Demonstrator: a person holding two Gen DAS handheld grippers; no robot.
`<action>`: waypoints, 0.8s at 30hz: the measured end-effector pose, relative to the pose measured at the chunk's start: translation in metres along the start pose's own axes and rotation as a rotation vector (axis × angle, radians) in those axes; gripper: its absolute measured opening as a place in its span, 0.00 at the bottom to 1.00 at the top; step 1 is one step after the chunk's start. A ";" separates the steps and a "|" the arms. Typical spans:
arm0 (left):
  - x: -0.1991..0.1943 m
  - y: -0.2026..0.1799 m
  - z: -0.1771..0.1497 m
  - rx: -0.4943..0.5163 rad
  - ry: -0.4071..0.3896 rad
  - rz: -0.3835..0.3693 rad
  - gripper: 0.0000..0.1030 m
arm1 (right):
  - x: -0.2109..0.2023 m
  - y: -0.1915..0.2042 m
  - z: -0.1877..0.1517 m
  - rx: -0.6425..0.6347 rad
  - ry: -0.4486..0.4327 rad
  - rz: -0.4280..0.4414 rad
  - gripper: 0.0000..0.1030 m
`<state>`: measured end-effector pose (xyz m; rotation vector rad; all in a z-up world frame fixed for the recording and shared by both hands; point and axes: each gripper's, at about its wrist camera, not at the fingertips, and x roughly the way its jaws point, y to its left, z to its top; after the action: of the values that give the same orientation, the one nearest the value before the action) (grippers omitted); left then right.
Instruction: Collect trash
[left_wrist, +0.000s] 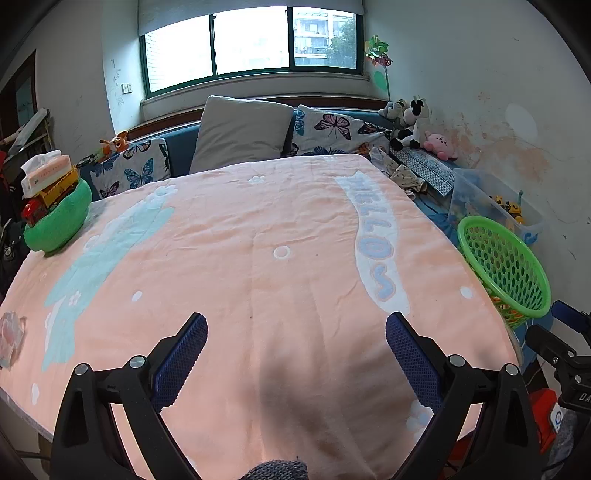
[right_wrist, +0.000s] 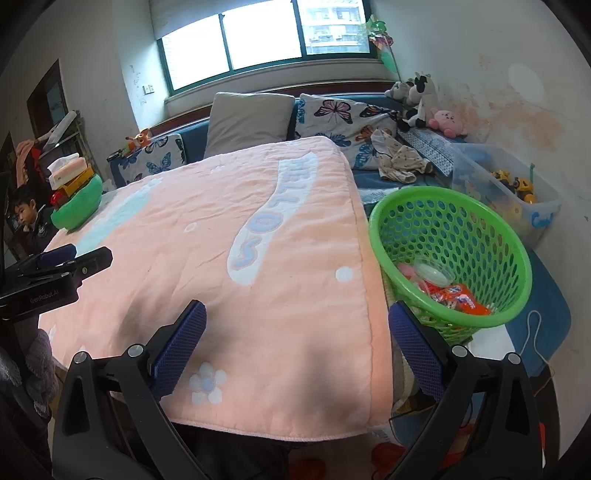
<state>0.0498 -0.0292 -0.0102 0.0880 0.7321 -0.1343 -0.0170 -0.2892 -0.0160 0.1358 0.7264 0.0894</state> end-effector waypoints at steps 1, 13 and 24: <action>0.000 0.000 0.000 0.000 0.001 -0.001 0.91 | 0.000 0.000 0.000 -0.001 0.001 0.001 0.95; 0.001 0.002 -0.003 -0.008 0.007 0.001 0.91 | 0.002 0.002 0.000 -0.002 0.006 0.001 0.95; -0.001 0.004 -0.006 -0.021 0.000 -0.002 0.91 | 0.003 0.003 -0.001 -0.007 0.008 0.006 0.95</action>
<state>0.0458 -0.0242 -0.0134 0.0674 0.7334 -0.1281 -0.0152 -0.2853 -0.0183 0.1310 0.7335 0.0985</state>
